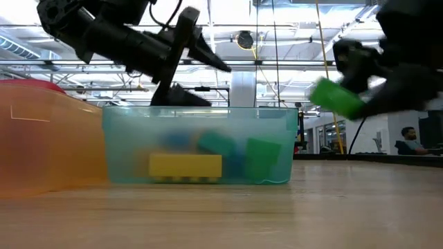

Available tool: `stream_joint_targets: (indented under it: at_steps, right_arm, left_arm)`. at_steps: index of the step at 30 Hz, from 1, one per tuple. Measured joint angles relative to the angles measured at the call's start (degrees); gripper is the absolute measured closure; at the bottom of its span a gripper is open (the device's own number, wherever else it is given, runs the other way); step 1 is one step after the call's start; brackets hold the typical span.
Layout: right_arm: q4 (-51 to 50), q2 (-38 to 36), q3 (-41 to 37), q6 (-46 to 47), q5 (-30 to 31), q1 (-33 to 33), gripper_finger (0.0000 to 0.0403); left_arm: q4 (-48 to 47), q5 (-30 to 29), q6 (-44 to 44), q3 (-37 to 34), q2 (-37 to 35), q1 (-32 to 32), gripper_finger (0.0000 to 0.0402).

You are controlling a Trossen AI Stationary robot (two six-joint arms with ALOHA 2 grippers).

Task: Pick & Place Toys
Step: Put the green game piece into the green bin

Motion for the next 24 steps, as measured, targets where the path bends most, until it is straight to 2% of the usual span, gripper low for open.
stream_joint_targets:
  at_steps: [4,8,13,16,19,24]
  right_arm:
    - [8.62,0.35,0.0,-9.06,10.4,-0.37,0.0275]
    - [14.69,1.52,0.0,-14.61,13.98,-2.76,0.0275]
    - [20.35,2.49,-0.06,-20.08,18.89,-5.52,0.0274]
    - [23.41,2.43,0.0,-21.54,18.93,-6.31,0.0273]
    - [26.24,2.43,0.0,-22.84,18.9,-6.33,0.0273]
    - [28.14,2.43,0.0,-23.12,18.64,-5.51,0.0272]
  left_arm:
    - [1.57,-1.25,4.01,2.51,0.23,-1.29,0.0034]
    - [2.22,-2.27,11.68,8.14,2.51,-3.45,0.0034]
    - [2.03,-2.48,18.35,17.87,9.48,-5.0,0.0034]
    - [0.59,-2.69,19.77,23.25,13.23,-4.54,0.0034]
    - [-4.84,-2.63,19.15,27.96,15.46,-3.45,0.0034]
    - [-12.46,-1.88,16.27,31.98,17.05,-1.79,0.0035]
